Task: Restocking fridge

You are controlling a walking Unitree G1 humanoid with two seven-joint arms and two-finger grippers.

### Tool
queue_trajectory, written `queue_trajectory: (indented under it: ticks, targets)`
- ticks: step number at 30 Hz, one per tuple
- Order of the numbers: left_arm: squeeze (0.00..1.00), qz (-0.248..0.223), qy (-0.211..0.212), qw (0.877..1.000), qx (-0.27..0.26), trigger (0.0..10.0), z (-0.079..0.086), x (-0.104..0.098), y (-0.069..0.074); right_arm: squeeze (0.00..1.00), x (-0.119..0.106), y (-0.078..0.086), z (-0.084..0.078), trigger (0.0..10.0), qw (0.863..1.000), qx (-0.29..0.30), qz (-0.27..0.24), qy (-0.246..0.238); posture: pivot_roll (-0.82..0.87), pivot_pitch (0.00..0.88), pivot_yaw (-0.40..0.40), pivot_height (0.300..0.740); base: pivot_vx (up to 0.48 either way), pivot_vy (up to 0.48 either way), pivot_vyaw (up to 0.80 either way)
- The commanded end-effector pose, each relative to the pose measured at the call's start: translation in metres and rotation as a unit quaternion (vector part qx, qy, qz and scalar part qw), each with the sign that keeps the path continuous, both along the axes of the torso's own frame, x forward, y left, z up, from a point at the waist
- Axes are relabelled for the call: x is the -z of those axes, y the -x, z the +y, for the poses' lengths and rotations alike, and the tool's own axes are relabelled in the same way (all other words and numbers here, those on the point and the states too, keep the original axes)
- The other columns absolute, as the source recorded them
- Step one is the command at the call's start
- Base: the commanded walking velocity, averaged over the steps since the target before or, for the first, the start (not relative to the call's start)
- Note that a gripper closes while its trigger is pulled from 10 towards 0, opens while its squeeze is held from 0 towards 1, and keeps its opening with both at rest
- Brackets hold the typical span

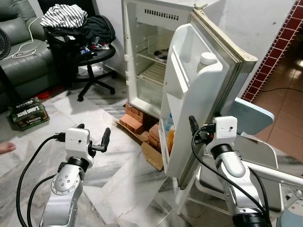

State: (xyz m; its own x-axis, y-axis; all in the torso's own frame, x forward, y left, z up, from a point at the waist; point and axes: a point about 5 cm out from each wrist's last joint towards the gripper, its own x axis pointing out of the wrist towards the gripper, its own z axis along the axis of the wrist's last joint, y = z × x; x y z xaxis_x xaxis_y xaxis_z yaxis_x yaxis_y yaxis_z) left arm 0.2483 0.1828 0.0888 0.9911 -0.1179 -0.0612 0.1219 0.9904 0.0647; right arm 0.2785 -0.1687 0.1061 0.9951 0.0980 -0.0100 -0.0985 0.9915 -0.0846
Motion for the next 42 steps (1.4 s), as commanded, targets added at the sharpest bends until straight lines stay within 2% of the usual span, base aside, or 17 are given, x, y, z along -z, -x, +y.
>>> queue_trajectory:
  ticks: [1,4,5,7,13,20,21,23,25,28,30,32,33,35,37,39,42]
  targets:
    - [0.00,0.005,-0.010,1.000,0.000,10.0,0.001,0.000,0.001,0.00,-0.003,-0.005,-0.009,10.0,1.000,0.025,-0.001,0.012,0.08,0.000,-0.027,0.740,0.000,0.000,0.00]
    - [0.00,0.007,-0.011,1.000,0.000,10.0,0.001,0.001,0.001,0.00,-0.005,-0.010,-0.018,10.0,0.998,0.053,-0.001,0.025,0.08,0.000,-0.028,0.740,0.000,0.000,0.00]
    - [0.00,0.008,-0.012,1.000,-0.001,10.0,0.001,0.001,0.000,0.00,-0.007,-0.014,-0.027,10.0,0.997,0.076,-0.001,0.029,0.08,0.000,-0.031,0.740,0.000,0.000,0.00]
    - [0.00,0.010,-0.013,1.000,-0.002,10.0,0.002,0.001,0.001,0.00,-0.006,-0.014,-0.034,10.0,0.996,0.089,0.003,0.023,0.09,0.000,-0.032,0.740,0.000,0.000,0.00]
    - [0.00,0.011,-0.013,1.000,-0.001,10.0,0.002,0.002,0.000,0.00,0.004,-0.007,-0.034,10.0,0.997,0.067,0.024,0.010,0.08,0.000,-0.032,0.740,0.000,0.000,0.00]
    - [0.00,0.013,-0.017,1.000,0.001,10.0,0.003,0.002,-0.001,0.00,0.028,0.008,-0.049,10.0,0.990,0.056,0.119,0.041,0.08,0.000,-0.025,0.740,0.000,0.000,0.00]
    - [0.00,0.013,-0.017,1.000,0.001,10.0,0.003,0.002,-0.001,0.00,0.028,0.008,-0.049,10.0,0.990,0.056,0.119,0.041,0.08,0.000,-0.025,0.740,0.000,0.000,0.00]
    - [0.00,0.014,-0.018,1.000,0.002,10.0,0.003,0.001,-0.002,0.00,0.035,0.017,-0.056,10.0,0.986,0.043,0.156,0.051,0.07,0.000,-0.024,0.740,0.000,0.000,0.00]
    - [0.00,0.015,-0.019,1.000,0.003,10.0,0.004,0.002,-0.002,0.00,0.036,0.024,-0.066,10.0,0.981,0.056,0.172,0.065,0.07,0.000,-0.023,0.740,0.000,0.000,0.00]
    - [0.00,0.015,-0.020,1.000,0.003,10.0,0.004,0.002,-0.002,0.00,0.032,0.029,-0.075,10.0,0.979,0.080,0.175,0.066,0.07,0.000,-0.022,0.740,0.000,0.000,0.00]
    - [0.00,0.016,-0.021,1.000,0.005,10.0,0.004,0.002,-0.002,0.00,0.027,0.036,-0.076,10.0,0.981,0.086,0.167,0.040,0.06,0.003,-0.021,0.740,0.000,0.000,0.00]
    - [0.00,0.016,-0.022,1.000,0.005,10.0,0.005,0.002,-0.002,0.00,0.026,0.044,-0.069,10.0,0.985,0.057,0.162,0.027,0.05,0.007,-0.019,0.740,0.000,0.000,0.00]
    - [0.00,0.017,-0.023,1.000,0.006,10.0,0.006,0.002,-0.002,0.00,0.028,0.055,-0.064,10.0,0.985,0.034,0.167,0.031,0.05,0.010,-0.018,0.740,0.000,0.000,0.00]
    - [0.00,0.018,-0.024,1.000,0.007,10.0,0.006,0.002,-0.002,0.00,0.032,0.068,-0.064,10.0,0.982,0.028,0.180,0.038,0.04,0.012,-0.016,0.740,0.000,0.000,0.00]
    - [0.00,0.019,-0.024,1.000,0.008,10.0,0.007,0.002,-0.002,0.00,0.033,0.072,-0.066,10.0,0.981,0.030,0.186,0.038,0.04,0.012,-0.016,0.740,0.000,0.000,0.00]
    - [0.00,0.020,-0.025,0.999,0.009,10.0,0.007,0.003,-0.003,0.00,0.022,0.077,-0.074,10.0,0.987,0.071,0.139,0.032,0.03,0.014,-0.010,0.740,0.000,0.000,0.00]
    - [0.00,0.021,-0.026,0.999,0.014,10.0,0.005,0.003,-0.004,0.00,0.001,0.065,-0.072,10.0,0.993,0.094,0.072,0.009,0.03,0.010,-0.002,0.740,0.000,0.000,0.00]
